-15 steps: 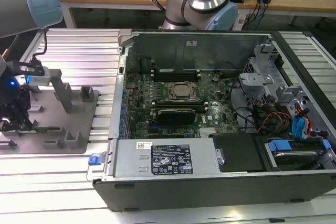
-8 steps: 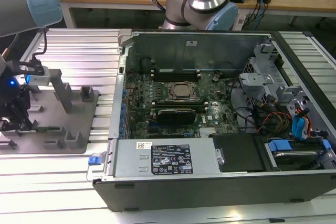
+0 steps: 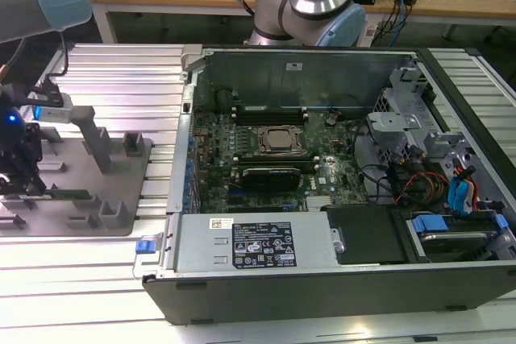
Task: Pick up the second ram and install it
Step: 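Pick up the second ram and move it above second insertion slot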
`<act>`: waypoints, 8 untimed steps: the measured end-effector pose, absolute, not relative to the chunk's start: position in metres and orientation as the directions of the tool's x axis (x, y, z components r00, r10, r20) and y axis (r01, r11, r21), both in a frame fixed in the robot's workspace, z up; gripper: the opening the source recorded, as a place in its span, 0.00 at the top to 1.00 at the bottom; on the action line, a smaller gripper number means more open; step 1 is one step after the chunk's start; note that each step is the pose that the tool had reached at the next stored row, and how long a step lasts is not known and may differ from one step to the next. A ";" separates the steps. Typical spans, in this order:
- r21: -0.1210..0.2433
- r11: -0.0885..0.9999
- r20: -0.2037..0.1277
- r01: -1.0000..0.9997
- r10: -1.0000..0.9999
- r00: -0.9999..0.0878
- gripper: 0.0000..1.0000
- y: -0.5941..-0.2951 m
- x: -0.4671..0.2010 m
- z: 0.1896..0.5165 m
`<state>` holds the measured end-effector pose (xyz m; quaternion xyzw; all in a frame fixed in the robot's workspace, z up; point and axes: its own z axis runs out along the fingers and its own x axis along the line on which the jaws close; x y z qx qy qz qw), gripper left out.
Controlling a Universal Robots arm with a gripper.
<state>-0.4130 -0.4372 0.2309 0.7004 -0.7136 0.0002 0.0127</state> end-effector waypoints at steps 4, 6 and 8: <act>0.017 0.019 0.018 -1.000 -1.000 -0.018 0.91 -0.437 -0.413 0.258; 0.017 0.019 0.018 -1.000 -1.000 -0.018 0.91 -0.437 -0.413 0.268; 0.017 0.019 0.018 -1.000 -1.000 -0.018 0.91 -0.437 -0.413 0.283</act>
